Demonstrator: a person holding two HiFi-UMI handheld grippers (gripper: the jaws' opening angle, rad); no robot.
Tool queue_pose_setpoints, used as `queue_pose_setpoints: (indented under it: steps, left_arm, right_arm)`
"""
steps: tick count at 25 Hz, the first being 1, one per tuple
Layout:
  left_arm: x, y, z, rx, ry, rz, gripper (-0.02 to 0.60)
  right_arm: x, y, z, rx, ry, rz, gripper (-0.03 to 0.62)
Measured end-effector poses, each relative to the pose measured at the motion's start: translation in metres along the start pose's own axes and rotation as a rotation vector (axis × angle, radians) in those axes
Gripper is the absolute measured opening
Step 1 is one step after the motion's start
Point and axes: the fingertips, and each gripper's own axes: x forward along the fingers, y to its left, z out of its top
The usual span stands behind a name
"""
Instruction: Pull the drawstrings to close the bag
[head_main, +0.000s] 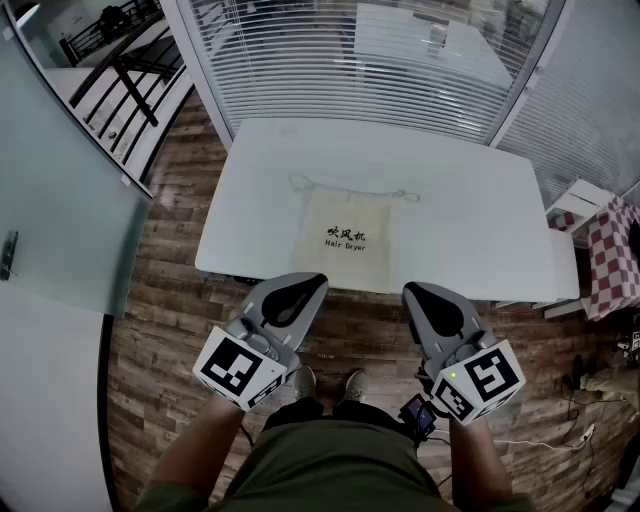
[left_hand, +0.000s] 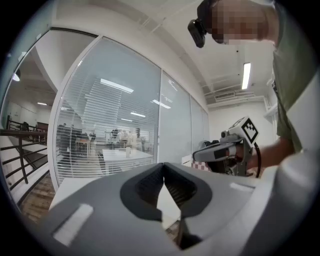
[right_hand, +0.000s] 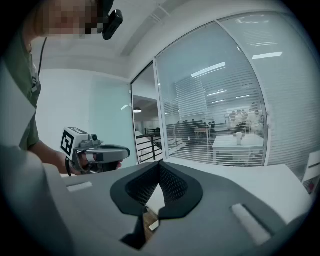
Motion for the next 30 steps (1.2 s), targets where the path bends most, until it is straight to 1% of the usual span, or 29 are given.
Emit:
queue_pose_setpoints:
  steps: [8,12,15,20,23,26,30]
  left_arm:
    - [0.014,-0.021,-0.004,0.016,0.023,0.031,0.003]
    - [0.011,-0.018,-0.020,0.012,0.060,0.060,0.003]
    - [0.014,-0.010,-0.030,-0.008,0.077,0.077,0.003]
    - [0.029,0.010,-0.040,-0.039,0.081,0.079,0.003]
    - [0.041,0.027,-0.044,-0.031,0.088,0.062,0.003]
    - [0.055,0.054,-0.052,-0.038,0.096,0.045,0.003]
    - [0.073,0.098,-0.070,-0.057,0.117,0.019,0.003]
  right_arm:
    - [-0.018,-0.021,-0.009,0.002,0.001,0.027,0.011]
    - [-0.024,-0.037,-0.025,0.011,0.023,0.017,0.012]
    - [-0.024,-0.050,-0.035,0.014,0.047,0.016,0.012]
    - [-0.007,-0.066,-0.045,0.031,0.081,0.004,0.012]
    - [0.012,-0.073,-0.048,0.038,0.099,0.001,0.012]
    - [0.037,-0.085,-0.051,0.043,0.107,-0.010,0.012]
    - [0.076,-0.102,-0.050,0.045,0.128,-0.046,0.012]
